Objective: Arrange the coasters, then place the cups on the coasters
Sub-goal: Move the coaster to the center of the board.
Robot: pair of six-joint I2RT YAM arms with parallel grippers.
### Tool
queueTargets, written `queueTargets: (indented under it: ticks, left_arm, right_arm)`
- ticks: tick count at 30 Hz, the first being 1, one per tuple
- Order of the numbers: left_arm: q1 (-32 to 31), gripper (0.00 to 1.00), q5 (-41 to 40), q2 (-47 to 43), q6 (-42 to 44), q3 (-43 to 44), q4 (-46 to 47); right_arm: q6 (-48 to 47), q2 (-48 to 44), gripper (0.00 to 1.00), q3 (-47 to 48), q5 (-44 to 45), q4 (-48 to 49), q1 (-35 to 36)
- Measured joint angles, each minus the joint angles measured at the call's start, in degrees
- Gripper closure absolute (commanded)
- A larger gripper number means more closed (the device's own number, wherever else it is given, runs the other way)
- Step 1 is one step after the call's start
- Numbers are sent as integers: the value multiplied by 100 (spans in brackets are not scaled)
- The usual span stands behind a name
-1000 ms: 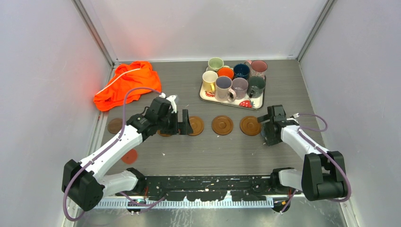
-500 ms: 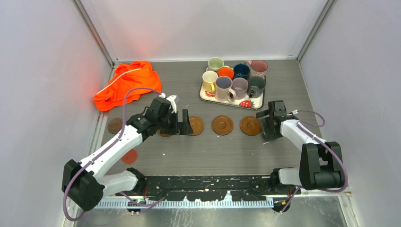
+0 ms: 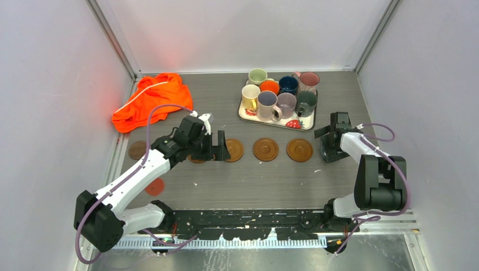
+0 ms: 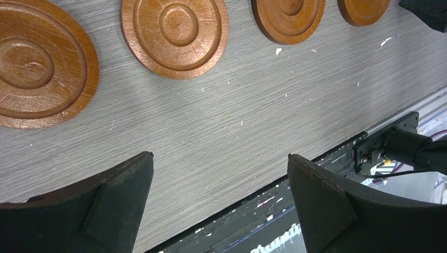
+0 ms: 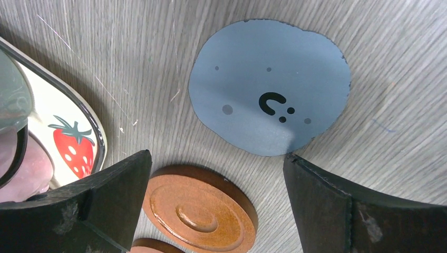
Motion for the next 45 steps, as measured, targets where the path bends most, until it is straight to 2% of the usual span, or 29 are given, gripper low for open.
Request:
queueTargets:
  ticks: [7, 15, 21, 26, 31, 36, 45]
  left_arm:
    - [0, 0, -42, 0, 0, 0, -2]
    - [11, 0, -289, -7, -101, 0, -48]
    - [129, 0, -977, -275, -422, 0, -227]
    - [450, 0, -1762, -693, -780, -114, -398]
    - [981, 0, -2599, -973, -1266, -485, -540]
    - [1698, 0, -3108, -1019, -1725, -986, -645]
    - [3580, 0, -3042, -1399, -2026, -1875, -632]
  right_arm:
    - [-291, 109, 0, 125, 44, -85, -76]
    - [-752, -98, 0, 254, 85, -675, -72]
    - [-1080, -763, 0, 396, 131, -999, 138]
    - [-1311, -1080, 0, 621, 240, -1204, 791]
    - [-1547, -984, 0, 1104, 295, -1388, 1714]
    - [-1810, -643, 0, 1609, 319, -1438, 2435]
    - [-2159, -328, 0, 1775, 256, -1585, 2741]
